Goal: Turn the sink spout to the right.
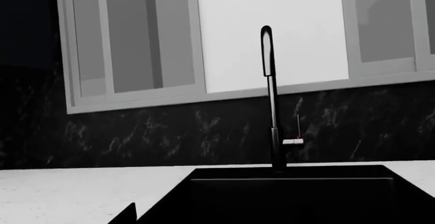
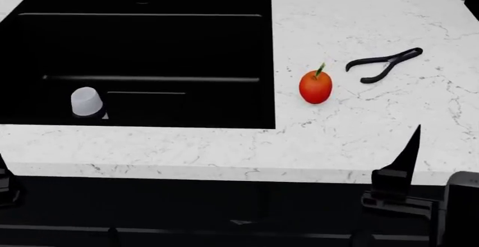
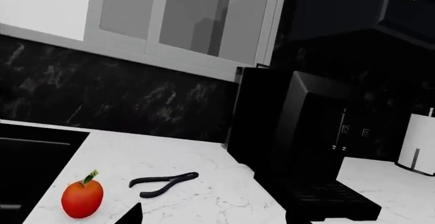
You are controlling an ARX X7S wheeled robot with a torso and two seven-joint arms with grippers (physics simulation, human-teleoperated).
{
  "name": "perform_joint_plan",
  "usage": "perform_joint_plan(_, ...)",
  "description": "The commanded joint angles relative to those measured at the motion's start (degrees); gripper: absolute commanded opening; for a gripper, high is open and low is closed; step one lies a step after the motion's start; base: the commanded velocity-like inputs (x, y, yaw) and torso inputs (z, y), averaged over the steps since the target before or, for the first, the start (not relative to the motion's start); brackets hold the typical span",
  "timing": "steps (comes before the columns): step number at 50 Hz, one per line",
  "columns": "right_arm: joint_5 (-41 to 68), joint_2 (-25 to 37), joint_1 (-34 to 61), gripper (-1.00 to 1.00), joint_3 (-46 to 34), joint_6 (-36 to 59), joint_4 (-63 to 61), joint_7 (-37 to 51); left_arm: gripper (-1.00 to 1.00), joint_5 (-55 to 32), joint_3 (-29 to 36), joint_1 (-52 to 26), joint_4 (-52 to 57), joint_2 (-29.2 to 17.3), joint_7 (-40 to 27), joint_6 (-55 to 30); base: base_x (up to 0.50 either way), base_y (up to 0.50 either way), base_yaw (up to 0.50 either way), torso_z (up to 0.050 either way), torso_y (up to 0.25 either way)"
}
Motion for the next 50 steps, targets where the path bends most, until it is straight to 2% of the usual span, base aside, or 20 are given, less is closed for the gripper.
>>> perform_joint_plan(1,0.13,0.5,0.72,1.0,-0.19,1.16,-0.81,0.16,1.0,-0.83,-0.27,-1.01,0.39,-0.36,0.0,-0.85,0.0,0.0,0.0,0.0,0.0)
perform_joint_plan(12,0.61,0.38,1.17,1.0,0.21,1.94,-1.66,0.52,1.0,-0.54,0.56,-2.0,0.95,-0.85,-0.62,-3.28,0.0,0.0,0.0,0.0,0.0)
perform_joint_plan(18,1.1,0.58,0.67,1.0,0.76,0.85,-2.52,0.08,1.0,-2.34,-0.7,-1.31,0.55,-0.27,0.18,-0.26,0.0,0.03,0.0,0.0,0.0)
perform_joint_plan(50,1.67,0.99,0.09,1.0,0.49,-0.04,-2.93,-0.05,1.0,-2.63,-0.17,-2.34,0.91,-1.15,-0.55,-1.15,0.1,0.37,0.0,0.0,0.0)
